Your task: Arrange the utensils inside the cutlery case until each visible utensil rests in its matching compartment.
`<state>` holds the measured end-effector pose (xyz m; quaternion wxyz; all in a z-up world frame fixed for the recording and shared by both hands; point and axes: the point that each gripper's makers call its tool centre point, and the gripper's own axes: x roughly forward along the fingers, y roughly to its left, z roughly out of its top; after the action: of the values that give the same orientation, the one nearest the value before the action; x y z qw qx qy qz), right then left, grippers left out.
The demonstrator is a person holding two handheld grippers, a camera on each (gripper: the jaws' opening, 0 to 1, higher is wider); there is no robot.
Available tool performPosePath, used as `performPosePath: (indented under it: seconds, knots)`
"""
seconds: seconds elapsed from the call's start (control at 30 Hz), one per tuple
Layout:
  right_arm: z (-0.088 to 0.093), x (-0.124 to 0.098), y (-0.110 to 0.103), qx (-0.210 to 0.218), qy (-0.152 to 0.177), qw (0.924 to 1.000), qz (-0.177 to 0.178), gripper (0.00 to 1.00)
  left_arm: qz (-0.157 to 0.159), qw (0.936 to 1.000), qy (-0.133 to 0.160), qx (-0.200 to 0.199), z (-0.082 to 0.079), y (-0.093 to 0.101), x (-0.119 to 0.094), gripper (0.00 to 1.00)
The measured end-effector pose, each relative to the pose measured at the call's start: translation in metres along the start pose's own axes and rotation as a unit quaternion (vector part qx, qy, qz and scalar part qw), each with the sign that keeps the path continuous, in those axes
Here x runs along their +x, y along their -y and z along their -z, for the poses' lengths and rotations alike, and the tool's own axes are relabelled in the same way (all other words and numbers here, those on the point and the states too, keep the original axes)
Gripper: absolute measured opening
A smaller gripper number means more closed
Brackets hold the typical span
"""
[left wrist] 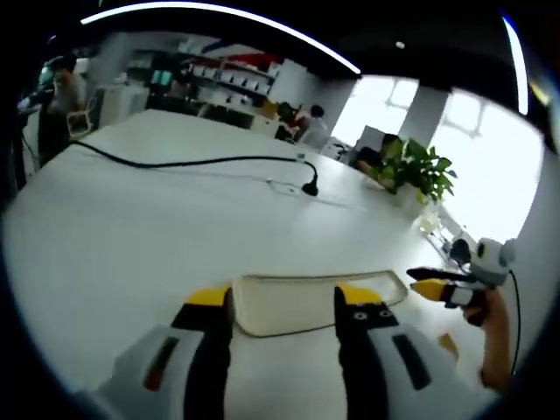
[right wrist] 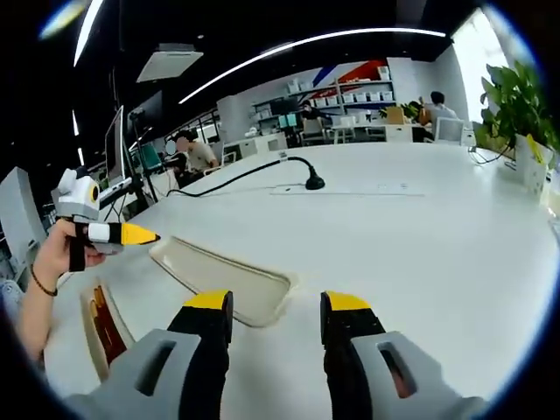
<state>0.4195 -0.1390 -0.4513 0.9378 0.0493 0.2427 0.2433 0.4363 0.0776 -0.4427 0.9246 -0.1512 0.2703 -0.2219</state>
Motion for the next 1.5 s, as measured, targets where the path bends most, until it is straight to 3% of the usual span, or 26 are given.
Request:
performPosePath:
  seconds: [0.2, 0.27, 0.3, 0.5, 0.6, 0.83, 1.1, 1.3, 1.5]
  knots:
    - [0.006, 0.003, -0.001, 0.002, -0.012, 0.9999, -0.002, 0.4, -0.004, 0.9999, -0.007, 0.007, 0.004, 0.0, 0.004, 0.51]
    - [0.006, 0.003, 0.001, -0.004, -0.011, 0.9999, 0.002, 0.36, -0.007, 0.9999, -0.008, 0.008, 0.005, -0.001, 0.003, 0.49]
    - [0.007, 0.003, 0.002, -0.027, -0.018, 0.9995, 0.001, 0.34, -0.009, 0.9999, -0.009, 0.009, 0.005, -0.002, 0.004, 0.49]
    - [0.008, 0.004, 0.006, -0.03, -0.008, 0.9995, 0.007, 0.25, -0.009, 0.9999, -0.009, 0.01, 0.006, -0.001, 0.005, 0.48]
    - [0.008, 0.005, 0.003, -0.022, -0.003, 0.9998, 0.0, 0.18, 0.026, 0.9988, -0.013, -0.04, 0.008, 0.009, 0.004, 0.45]
    - [0.008, 0.001, 0.005, -0.044, -0.017, 0.9988, 0.014, 0.11, 0.032, 0.9949, 0.008, -0.095, 0.0, 0.001, 0.003, 0.42]
    - [0.009, -0.003, 0.008, -0.051, -0.021, 0.9981, 0.028, 0.1, 0.04, 0.9916, 0.013, -0.122, -0.001, 0.002, 0.001, 0.37]
    - [0.011, -0.004, 0.009, -0.053, -0.019, 0.9979, 0.031, 0.09, 0.044, 0.9931, 0.023, -0.107, -0.007, 0.008, -0.002, 0.31]
    - [0.011, -0.004, 0.01, -0.055, -0.017, 0.9979, 0.031, 0.09, 0.062, 0.9883, 0.029, -0.136, -0.009, 0.011, -0.004, 0.26]
